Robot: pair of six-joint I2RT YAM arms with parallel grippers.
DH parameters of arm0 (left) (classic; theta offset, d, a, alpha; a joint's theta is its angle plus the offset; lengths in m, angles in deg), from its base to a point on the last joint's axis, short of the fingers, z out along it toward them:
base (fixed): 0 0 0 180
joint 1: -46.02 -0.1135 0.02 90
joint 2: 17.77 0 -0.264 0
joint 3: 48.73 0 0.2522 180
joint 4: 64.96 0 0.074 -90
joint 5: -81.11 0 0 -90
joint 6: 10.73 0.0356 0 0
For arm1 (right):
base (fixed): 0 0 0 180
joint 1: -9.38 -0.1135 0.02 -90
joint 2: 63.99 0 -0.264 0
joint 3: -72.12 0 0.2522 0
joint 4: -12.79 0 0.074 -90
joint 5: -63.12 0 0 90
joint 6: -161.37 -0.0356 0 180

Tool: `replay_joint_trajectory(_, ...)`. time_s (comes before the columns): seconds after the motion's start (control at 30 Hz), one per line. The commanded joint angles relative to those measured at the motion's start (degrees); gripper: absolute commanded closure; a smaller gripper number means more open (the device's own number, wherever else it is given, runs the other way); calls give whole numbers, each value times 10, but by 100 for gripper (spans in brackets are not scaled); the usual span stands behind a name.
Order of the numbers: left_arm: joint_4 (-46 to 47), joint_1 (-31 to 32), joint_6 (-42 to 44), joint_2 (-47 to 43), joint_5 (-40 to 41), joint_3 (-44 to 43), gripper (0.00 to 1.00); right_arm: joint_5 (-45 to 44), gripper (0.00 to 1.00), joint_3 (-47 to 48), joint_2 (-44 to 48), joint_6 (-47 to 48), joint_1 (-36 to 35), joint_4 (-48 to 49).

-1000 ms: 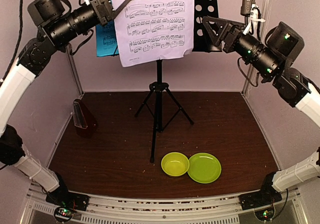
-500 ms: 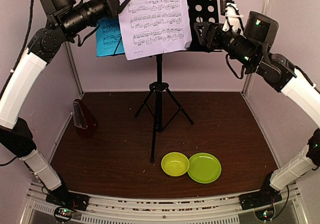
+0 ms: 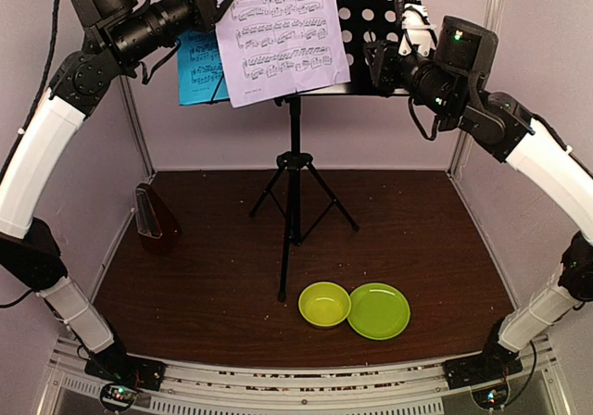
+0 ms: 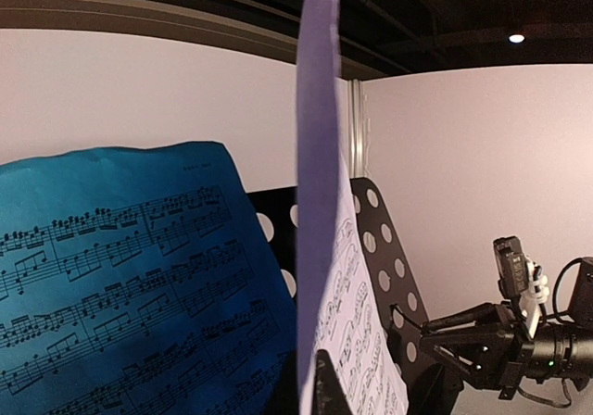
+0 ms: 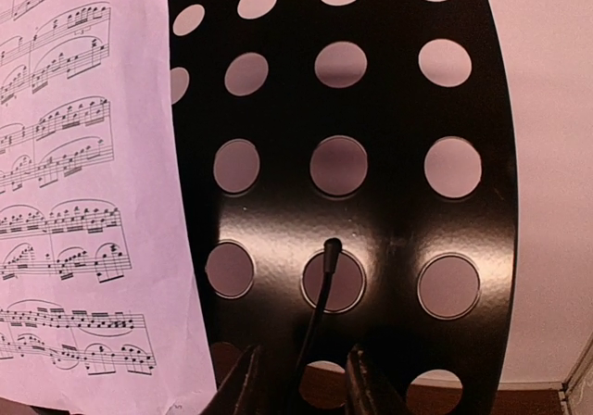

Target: Set up the instrument practice props

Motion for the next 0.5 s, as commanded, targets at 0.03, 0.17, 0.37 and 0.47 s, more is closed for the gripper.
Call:
replay_joint_trajectory(0.03, 32, -6, 14, 3, 11, -14, 100, -17, 82, 20, -5, 6, 3, 1)
replay_joint_trajectory(0.17, 31, -6, 19, 7, 25, -14, 100, -13, 90, 2, 4, 6, 2, 18)
replay_joint_trajectory(0.37, 31, -6, 19, 13, 28, -13, 100, -9, 100, -46, 26, 12, 2, 61)
replay_joint_trajectory(0.47, 37, -7, 22, 16, 24, -13, 100, 5, 100, -76, 41, 17, 2, 99)
